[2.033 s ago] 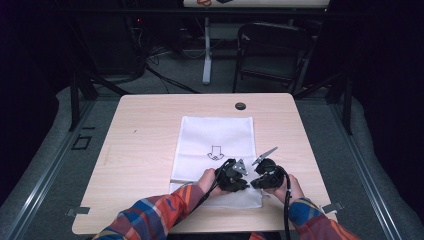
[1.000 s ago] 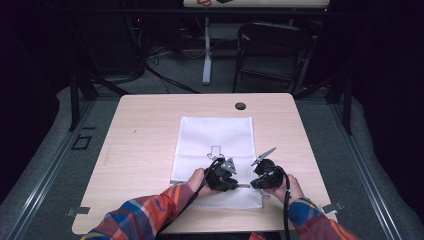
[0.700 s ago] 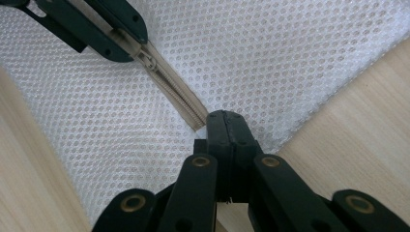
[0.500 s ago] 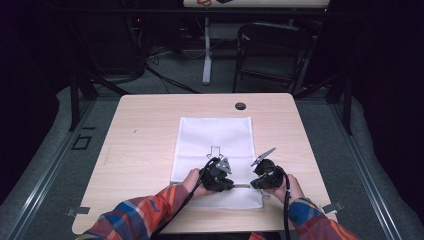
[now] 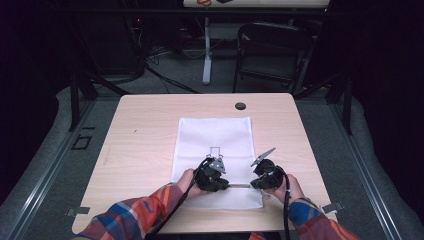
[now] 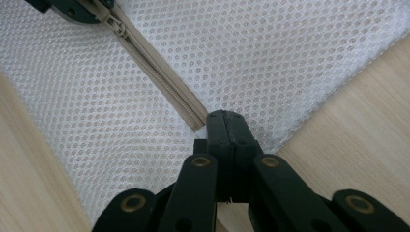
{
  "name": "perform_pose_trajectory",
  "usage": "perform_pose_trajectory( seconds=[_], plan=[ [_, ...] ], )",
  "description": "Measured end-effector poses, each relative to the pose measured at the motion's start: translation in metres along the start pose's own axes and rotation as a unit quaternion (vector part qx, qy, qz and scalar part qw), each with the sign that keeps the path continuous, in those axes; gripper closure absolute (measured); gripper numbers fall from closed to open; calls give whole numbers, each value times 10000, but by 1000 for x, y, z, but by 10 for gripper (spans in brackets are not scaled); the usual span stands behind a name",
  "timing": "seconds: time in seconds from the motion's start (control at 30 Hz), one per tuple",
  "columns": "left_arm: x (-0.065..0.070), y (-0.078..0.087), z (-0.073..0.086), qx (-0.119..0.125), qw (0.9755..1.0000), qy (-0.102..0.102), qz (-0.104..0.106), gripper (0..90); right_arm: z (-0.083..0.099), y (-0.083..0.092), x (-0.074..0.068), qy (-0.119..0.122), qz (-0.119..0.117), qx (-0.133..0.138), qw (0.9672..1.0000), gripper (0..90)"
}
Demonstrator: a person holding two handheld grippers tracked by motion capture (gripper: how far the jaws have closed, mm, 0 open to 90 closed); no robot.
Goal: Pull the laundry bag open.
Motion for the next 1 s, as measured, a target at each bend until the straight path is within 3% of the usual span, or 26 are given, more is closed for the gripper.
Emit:
perform_pose_trajectory(
  seconds=[0.03, 0.07, 0.2, 0.37, 0.7, 0.8, 0.83, 0.9, 1.0],
  plan=[
    [0, 1, 1, -8, 10000, -3, -12, 818, -1, -1, -1, -74, -18, 89, 9999, 900],
    [0, 1, 1, 7, 10000, -3, -15, 818, 0, 0, 0, 4, 4, -3, 10000, 900],
    [0, 4, 5, -11, 10000, 17, -13, 818, -1, -1, -1, -77, -19, 93, 9999, 900],
    [2, 6, 6, 33, 10000, -17, 26, 818, 0, 0, 0, 7, 5, -8, 10000, 900],
    [0, 8, 8, -9, 10000, -34, -4, 818, 0, 0, -1, -39, 0, 36, 10000, 900],
    [-3, 8, 10, -55, 10000, -33, -8, 818, 1, 0, -1, -55, -14, 20, 10000, 900],
    [-4, 9, 12, -189, 9997, -46, -123, 818, 0, 0, -1, -73, -43, 28, 10000, 900],
    [-5, 8, 13, -81, 10000, -10, -32, 818, 0, 0, -1, -57, -8, -1, 10000, 900],
    [-11, 11, 17, -136, 9998, 25, -128, 818, 1, 0, -1, -95, 12, -31, 9999, 900]
  ],
)
Point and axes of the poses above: each handheld gripper's, and its own axes: y roughly backward along the jaws, z roughly out of its underside, x roughly to its right, the point moved 7 cm from there along -y, roughly forward along the jaws, and after that the axes turned 6 degrees about -x, right-handed, at the moved point
